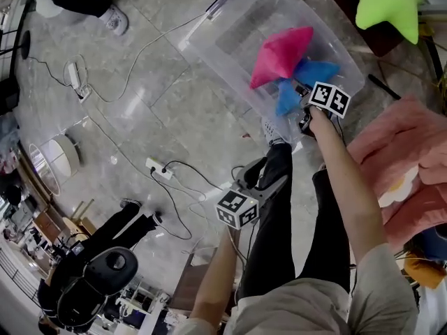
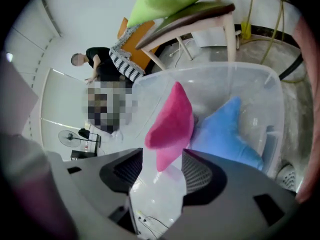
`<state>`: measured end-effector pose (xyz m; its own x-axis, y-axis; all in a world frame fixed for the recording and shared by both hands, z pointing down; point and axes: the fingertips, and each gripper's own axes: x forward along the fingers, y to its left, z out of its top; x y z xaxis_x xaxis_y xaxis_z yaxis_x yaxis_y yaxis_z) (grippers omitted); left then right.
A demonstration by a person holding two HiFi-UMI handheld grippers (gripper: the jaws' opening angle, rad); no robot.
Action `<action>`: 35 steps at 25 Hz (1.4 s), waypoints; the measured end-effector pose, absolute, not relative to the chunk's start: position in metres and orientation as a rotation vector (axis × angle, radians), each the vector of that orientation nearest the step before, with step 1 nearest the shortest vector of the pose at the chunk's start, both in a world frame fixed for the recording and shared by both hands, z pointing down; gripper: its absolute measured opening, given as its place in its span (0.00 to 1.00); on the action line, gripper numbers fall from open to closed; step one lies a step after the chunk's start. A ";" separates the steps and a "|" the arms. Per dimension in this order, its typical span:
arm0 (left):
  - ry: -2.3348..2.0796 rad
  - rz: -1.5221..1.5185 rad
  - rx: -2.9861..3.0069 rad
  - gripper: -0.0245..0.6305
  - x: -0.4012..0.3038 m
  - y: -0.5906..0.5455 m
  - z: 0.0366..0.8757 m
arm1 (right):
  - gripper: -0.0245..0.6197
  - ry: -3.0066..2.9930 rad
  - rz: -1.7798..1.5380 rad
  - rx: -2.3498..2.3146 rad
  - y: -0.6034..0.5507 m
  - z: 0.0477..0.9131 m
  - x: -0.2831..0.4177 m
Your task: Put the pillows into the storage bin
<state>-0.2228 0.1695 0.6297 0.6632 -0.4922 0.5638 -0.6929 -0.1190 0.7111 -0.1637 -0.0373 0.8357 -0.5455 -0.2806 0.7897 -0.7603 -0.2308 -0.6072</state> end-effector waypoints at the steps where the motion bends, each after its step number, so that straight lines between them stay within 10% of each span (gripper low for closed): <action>1: -0.953 0.217 1.790 0.55 -0.215 0.163 0.624 | 0.41 -1.693 1.851 1.251 -0.042 0.824 -0.157; 25: -0.917 0.186 2.024 0.55 0.085 0.171 0.491 | 0.40 -2.611 1.299 1.093 0.086 0.456 0.128; 35: -0.600 0.387 2.166 0.55 0.231 0.208 0.512 | 0.41 -2.146 1.365 1.503 0.205 0.560 0.346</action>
